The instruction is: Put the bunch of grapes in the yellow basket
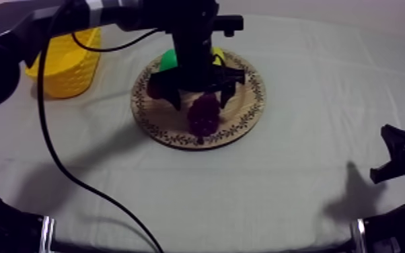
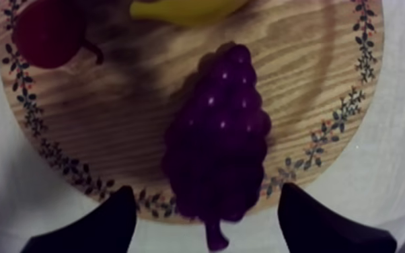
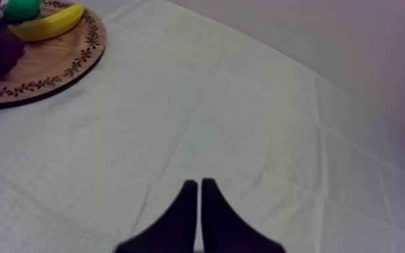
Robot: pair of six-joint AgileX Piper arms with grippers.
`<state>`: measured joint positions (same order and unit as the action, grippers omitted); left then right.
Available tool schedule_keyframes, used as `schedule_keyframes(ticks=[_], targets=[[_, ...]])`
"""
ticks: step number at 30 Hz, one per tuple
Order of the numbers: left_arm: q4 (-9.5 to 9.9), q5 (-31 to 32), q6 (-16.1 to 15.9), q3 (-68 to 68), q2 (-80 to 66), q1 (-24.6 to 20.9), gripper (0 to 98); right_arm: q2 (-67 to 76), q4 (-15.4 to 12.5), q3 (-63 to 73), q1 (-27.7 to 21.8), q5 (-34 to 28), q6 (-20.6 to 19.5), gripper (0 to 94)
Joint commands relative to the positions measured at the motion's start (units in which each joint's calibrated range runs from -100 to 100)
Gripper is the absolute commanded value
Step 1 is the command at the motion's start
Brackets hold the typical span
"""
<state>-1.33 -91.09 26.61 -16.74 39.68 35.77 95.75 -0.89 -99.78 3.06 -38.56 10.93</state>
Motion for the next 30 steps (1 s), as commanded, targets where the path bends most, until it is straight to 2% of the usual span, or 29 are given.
schedule_keyframes(ticks=[1,6,16,24,30], targets=[[-0.27,-0.04,-0.15,-1.47,1.93,-0.12,79.6,0.0,-0.01,0.0,0.0,0.01,-0.01,0.3],[-1.05,-0.27,-0.57,-4.46,5.37,-0.72,79.9,0.0,-0.01,0.0,0.0,0.01,-0.01,0.3],[-1.33,-2.7,-0.99,-7.98,10.66,-1.04,78.2,0.0,-0.01,0.0,0.0,0.01,-0.01,0.3],[-1.03,-4.02,-1.78,-8.32,11.62,-0.9,59.0,0.0,-0.01,0.0,0.0,0.01,-0.01,0.3],[-0.87,-3.79,-2.84,-8.11,9.5,-0.76,54.1,0.0,-0.01,0.0,0.0,0.01,-0.01,0.3]])
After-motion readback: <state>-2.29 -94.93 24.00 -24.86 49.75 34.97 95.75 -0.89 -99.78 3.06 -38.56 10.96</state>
